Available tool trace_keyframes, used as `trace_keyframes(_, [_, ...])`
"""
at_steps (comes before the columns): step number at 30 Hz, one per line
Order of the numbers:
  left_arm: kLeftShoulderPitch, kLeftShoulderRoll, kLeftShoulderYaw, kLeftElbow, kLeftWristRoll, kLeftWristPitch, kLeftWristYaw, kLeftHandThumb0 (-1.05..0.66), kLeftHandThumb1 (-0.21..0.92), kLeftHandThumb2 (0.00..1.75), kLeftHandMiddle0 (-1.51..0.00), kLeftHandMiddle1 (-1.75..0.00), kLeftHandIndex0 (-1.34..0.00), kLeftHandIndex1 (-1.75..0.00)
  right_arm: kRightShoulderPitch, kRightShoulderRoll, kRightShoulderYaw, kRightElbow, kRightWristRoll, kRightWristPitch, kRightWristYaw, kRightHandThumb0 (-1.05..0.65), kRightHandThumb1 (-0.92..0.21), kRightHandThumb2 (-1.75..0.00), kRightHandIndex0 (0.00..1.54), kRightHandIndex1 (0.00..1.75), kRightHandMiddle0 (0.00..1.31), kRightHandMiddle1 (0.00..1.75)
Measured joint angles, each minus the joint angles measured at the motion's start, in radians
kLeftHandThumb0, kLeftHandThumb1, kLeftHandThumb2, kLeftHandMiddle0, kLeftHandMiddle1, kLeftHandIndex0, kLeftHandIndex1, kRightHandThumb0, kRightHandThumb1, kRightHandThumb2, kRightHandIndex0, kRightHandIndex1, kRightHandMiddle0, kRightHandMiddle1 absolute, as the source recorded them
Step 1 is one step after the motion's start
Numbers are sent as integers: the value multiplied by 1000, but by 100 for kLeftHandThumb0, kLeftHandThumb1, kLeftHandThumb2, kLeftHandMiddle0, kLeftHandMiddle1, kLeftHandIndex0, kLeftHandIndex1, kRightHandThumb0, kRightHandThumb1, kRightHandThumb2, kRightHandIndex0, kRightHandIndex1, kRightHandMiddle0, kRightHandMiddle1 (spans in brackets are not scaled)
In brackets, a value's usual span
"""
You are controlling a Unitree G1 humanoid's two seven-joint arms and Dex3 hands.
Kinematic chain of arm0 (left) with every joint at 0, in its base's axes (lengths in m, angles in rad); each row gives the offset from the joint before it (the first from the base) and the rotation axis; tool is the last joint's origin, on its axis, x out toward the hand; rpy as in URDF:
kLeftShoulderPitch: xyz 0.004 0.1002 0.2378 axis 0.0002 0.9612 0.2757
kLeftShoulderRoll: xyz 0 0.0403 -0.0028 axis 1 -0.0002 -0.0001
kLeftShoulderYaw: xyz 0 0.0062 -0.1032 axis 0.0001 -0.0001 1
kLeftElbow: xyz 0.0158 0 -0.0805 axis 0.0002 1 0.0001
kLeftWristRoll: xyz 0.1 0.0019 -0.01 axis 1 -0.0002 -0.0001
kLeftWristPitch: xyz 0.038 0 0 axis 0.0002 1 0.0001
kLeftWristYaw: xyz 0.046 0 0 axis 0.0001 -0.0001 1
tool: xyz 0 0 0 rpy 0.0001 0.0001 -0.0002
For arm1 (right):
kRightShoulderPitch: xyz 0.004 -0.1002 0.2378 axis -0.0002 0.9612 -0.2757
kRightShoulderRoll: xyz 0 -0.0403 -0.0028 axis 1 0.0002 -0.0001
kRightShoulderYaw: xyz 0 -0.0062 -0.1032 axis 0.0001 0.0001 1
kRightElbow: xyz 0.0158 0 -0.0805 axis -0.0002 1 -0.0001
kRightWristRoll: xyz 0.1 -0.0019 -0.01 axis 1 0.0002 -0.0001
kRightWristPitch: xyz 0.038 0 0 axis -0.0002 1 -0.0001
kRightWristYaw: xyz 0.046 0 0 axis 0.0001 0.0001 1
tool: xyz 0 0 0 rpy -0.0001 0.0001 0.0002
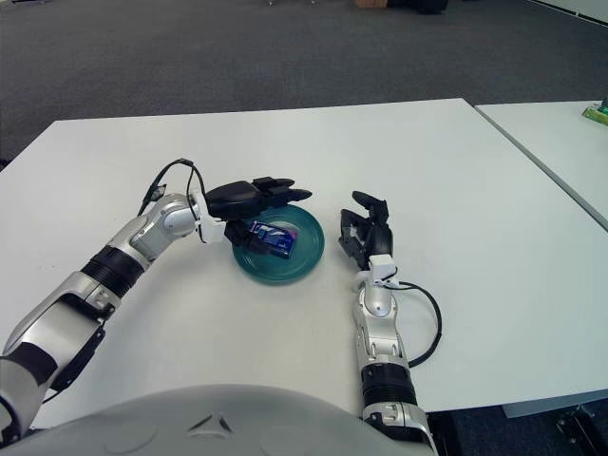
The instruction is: Put the gum into the plate.
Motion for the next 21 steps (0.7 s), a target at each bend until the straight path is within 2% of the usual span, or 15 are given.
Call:
trace_keyframes(5, [2,-2,22,-8,-74,15,-58,-105,91,7,0,0,0,0,0,0,-1,5,3,-11,1,-51,-86,-60,46,59,12,97])
trace_keyframes(10, [13,-11,72,-40,-199,80,-123,-105,91,5,0,0,0,0,0,0,-2,8,6,-18,4,-49,-86,-62,46,57,13,97])
trace_keyframes(12, [9,-34,102,7,-237,86,-117,-105,91,13,0,0,0,0,-1,0,-4,11,7,-20,4,-48,-85,-62,46,57,13,98])
trace_keyframes(16, [-1,-95,156,152,-275,79,-51,-105,92,40,0,0,0,0,-2,1,-6,14,8,-28,8,-46,-82,-67,47,59,13,98])
trace_keyframes(18, [17,-161,226,204,-347,103,7,-105,92,49,0,0,0,0,-2,3,-6,15,11,-29,10,-46,-81,-68,47,59,13,98])
trace_keyframes(21, [61,-246,325,204,-466,151,75,-105,92,64,0,0,0,0,-3,4,-8,15,13,-31,10,-47,-81,-69,46,59,13,98])
